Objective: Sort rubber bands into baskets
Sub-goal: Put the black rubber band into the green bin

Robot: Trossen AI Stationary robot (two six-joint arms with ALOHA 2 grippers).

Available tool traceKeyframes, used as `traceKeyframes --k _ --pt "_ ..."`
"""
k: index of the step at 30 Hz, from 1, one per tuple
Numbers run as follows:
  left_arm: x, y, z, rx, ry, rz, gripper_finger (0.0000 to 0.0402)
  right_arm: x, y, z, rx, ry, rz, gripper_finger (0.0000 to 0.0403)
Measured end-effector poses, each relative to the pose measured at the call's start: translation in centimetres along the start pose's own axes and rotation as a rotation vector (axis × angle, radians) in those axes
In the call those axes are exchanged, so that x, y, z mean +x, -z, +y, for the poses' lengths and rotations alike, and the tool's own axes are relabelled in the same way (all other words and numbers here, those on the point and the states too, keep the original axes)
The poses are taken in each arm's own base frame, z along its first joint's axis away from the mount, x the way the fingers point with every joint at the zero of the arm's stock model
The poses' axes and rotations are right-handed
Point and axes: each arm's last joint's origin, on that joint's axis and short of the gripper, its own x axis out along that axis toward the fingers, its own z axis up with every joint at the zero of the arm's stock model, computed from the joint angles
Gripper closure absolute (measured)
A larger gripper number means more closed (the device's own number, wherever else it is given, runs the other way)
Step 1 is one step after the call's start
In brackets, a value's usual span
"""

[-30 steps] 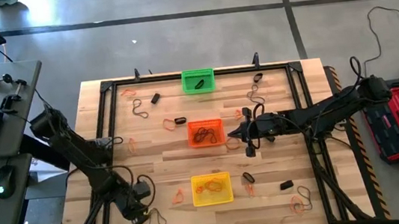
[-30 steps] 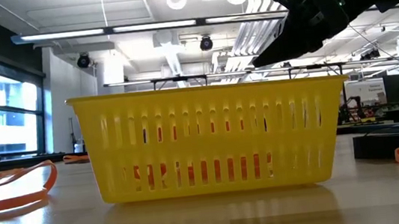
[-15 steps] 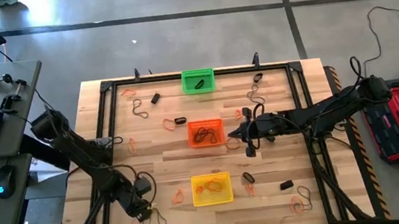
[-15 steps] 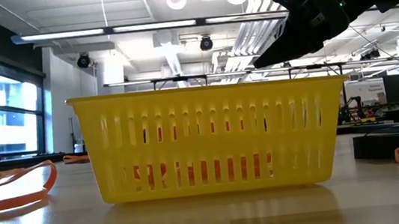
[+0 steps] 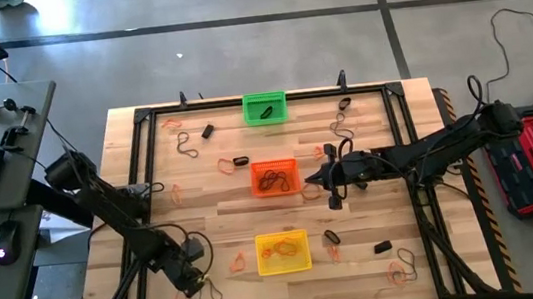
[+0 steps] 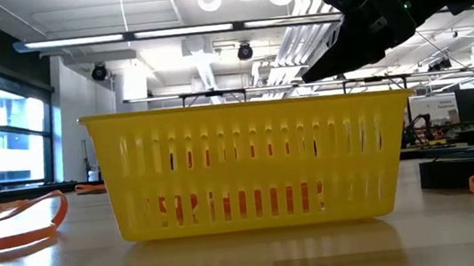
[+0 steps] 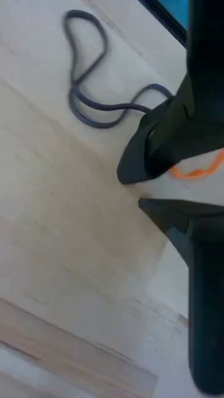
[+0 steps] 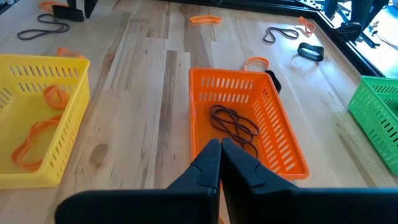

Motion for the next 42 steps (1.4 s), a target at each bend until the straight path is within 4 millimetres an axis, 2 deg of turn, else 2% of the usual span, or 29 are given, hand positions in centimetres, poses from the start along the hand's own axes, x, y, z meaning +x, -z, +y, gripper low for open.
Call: traceKeyframes --k 4,6,12,20,27,36,42 --pt "-0.4 0.0 0.5 0.025 -0.035 0.013 0.0379 0.0 0.0 0.0 0.006 0.000 0.000 0.0403" --pt "-0.7 -0.1 0.8 0.033 -0.055 0.008 0.0395 0.0 0.0 0.0 0.006 0.000 0.000 0.0403" --pt "-2.0 -0.9 1.7 0.054 -0.100 -0.029 0.0399 0.0 0.0 0.0 0.016 0.000 0.000 0.0403" --pt "-4.4 -3.5 3.1 0.097 -0.113 -0.119 0.0400 0.0 0.0 0.0 0.031 0.000 -0.001 0.0403" --pt "-6.6 -6.8 4.5 0.147 -0.100 -0.251 0.0401 0.0 -0.1 0.0 0.043 0.001 -0.011 0.0403" --pt "-8.8 -12.0 7.8 0.205 -0.148 -0.380 0.0401 0.0 -0.2 0.0 0.052 0.001 -0.019 0.0403" --pt "-12.3 -15.6 9.3 0.286 -0.168 -0.470 0.0402 0.0 -0.5 0.0 0.061 0.002 -0.052 0.0403"
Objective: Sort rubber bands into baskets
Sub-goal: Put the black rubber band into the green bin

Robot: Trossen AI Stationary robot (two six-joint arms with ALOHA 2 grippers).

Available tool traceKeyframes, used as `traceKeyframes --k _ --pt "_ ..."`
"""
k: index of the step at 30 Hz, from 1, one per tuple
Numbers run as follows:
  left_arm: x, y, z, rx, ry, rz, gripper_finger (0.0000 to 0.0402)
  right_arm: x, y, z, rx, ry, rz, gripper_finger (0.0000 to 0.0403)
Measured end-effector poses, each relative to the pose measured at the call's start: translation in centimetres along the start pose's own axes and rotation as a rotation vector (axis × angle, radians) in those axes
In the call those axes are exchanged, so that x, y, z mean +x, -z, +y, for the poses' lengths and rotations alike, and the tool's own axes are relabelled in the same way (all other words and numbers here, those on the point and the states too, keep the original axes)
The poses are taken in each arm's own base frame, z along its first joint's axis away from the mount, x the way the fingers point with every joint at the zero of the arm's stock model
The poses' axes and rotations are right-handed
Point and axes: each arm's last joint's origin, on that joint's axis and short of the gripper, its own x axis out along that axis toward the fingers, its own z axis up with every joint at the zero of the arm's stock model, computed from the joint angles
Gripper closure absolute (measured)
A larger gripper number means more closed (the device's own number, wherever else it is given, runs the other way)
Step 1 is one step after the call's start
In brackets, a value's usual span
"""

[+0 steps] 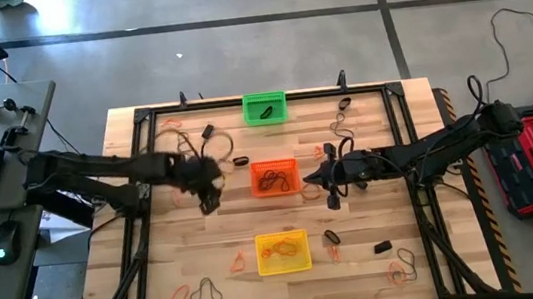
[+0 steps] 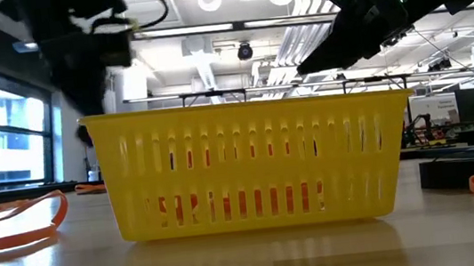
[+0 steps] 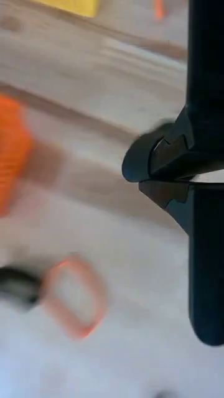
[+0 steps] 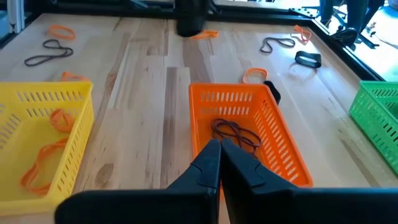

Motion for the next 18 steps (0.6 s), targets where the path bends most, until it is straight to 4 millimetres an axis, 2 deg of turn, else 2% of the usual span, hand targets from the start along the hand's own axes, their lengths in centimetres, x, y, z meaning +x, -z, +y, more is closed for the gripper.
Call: traceKeyframes --k 5,9,18 --pt "-2.1 -3.6 3.0 0.048 -0.055 -0.115 0.0401 0.0 -0.2 0.0 0.004 0.000 -0.019 0.0403" --pt "-2.8 -6.3 5.3 0.069 -0.113 -0.150 0.0401 0.0 -0.4 0.0 0.008 0.000 -0.039 0.0403" --pt "-1.2 -12.9 9.4 0.183 -0.165 -0.135 0.0401 0.0 -0.4 -0.1 0.042 0.038 -0.040 0.0403"
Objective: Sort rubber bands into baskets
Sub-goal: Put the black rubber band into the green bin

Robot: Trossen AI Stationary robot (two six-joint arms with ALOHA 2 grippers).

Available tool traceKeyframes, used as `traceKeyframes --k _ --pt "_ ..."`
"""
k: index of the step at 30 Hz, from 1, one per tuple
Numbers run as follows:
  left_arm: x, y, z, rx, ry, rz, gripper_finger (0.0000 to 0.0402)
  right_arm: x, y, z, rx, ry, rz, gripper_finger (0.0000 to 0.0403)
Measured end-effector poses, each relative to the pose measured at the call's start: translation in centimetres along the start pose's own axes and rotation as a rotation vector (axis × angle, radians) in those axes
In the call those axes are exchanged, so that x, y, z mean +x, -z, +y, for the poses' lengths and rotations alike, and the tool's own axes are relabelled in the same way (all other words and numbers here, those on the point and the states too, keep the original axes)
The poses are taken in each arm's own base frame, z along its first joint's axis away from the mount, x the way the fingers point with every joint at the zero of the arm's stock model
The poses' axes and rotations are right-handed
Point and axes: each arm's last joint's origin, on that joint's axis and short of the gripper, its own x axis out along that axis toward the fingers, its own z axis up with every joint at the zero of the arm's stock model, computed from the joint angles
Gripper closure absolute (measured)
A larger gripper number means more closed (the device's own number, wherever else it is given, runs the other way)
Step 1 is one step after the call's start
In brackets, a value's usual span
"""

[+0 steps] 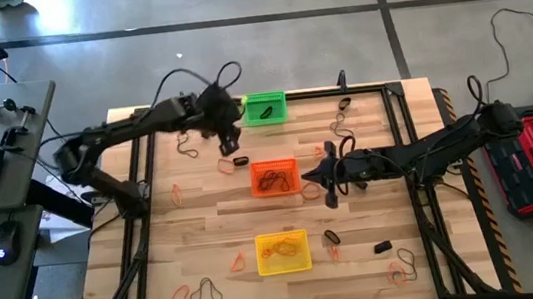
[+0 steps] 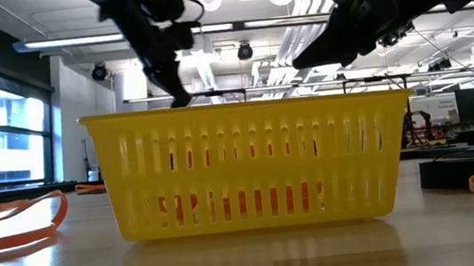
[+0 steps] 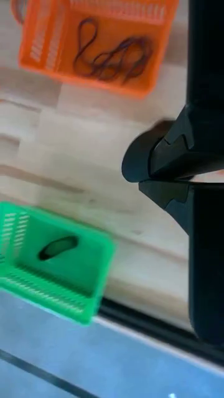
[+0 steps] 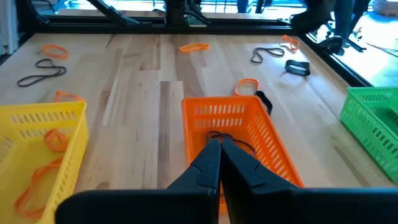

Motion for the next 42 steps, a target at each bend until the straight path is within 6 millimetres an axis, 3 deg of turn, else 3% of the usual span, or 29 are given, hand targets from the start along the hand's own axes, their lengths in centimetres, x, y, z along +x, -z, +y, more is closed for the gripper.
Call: traceKeyframes --k 8,19,30,42 --pt "4.3 -3.8 4.7 0.038 -0.036 0.020 0.0401 0.0 0.1 0.0 0.008 0.006 0.004 0.0403" --pt "10.4 -5.9 8.6 0.067 -0.009 0.058 0.0401 0.0 0.2 0.0 0.004 0.007 0.018 0.0403" --pt "14.3 -5.4 9.9 0.083 0.048 0.096 0.0401 0.0 0.3 0.0 0.002 0.007 0.024 0.0403" --pt "15.1 -5.2 9.9 0.124 0.049 0.106 0.0391 0.0 0.2 -0.1 0.002 0.030 0.023 0.0403"
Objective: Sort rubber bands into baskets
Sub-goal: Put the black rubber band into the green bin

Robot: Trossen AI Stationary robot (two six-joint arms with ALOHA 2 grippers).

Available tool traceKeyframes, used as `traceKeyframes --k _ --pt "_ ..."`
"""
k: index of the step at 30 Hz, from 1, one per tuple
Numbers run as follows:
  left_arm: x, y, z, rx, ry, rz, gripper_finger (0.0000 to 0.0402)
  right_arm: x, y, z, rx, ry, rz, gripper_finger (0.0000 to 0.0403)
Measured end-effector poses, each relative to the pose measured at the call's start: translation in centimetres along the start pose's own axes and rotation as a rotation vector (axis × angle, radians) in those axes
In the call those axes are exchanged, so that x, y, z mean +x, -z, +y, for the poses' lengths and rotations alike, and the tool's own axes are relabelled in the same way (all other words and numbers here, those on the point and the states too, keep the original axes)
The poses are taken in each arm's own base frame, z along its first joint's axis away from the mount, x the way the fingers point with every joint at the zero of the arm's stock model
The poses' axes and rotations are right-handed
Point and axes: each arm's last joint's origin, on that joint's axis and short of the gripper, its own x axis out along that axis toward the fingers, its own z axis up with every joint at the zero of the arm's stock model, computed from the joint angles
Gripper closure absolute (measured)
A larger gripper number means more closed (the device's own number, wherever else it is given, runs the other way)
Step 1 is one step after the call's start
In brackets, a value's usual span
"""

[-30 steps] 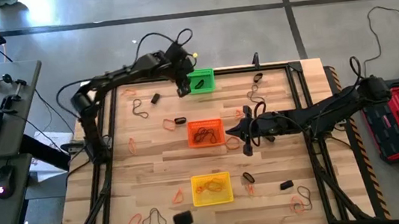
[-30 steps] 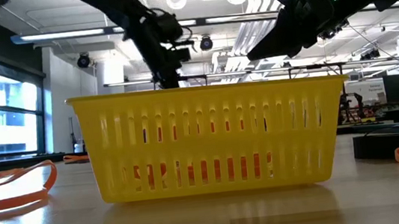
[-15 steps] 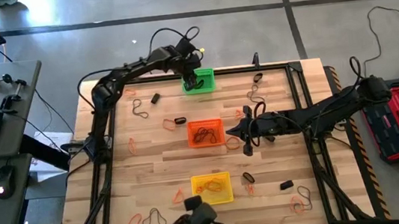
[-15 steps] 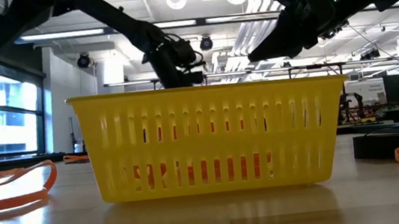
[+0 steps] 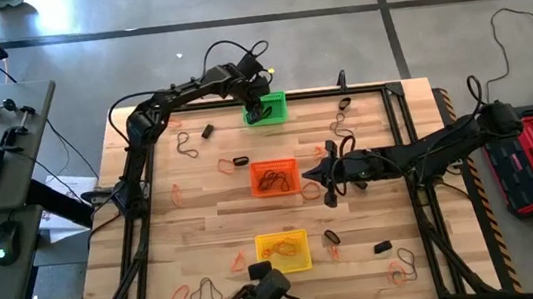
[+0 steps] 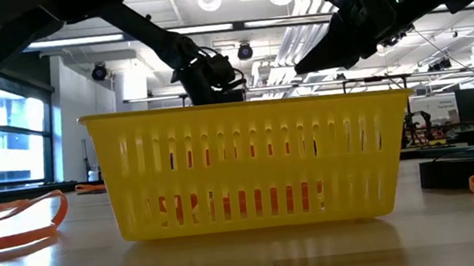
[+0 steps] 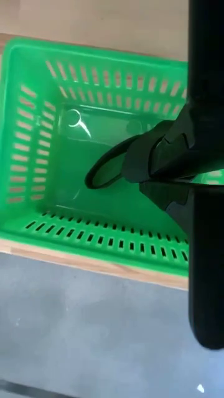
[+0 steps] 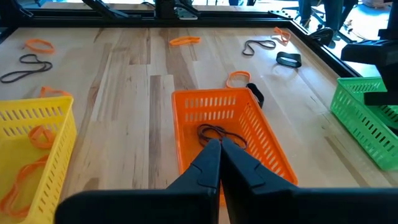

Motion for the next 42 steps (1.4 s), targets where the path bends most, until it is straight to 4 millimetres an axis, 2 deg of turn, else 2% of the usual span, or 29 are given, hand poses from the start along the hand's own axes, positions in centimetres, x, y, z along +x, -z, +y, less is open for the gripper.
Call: traceKeyframes --k 14,18,22,29,42 --pt "0.0 0.1 0.0 0.012 -0.006 0.014 0.0297 0.0 0.0 0.0 0.003 0.000 0.000 0.0403" --pt "-0.6 0.0 0.1 0.014 -0.037 0.021 0.0284 0.0 0.0 0.0 0.003 0.001 0.000 0.0403" --pt "-1.7 -0.3 0.1 0.009 -0.024 -0.010 0.0304 0.0 0.0 0.0 0.025 0.003 0.001 0.0403" --pt "-3.0 -1.4 0.1 -0.012 0.004 -0.146 0.0395 0.0 0.1 -0.1 0.030 0.018 0.011 0.0403" --pt "-3.2 -3.1 -0.3 -0.052 0.047 -0.315 0.0401 -0.1 0.9 -0.1 0.027 0.027 0.008 0.0403"
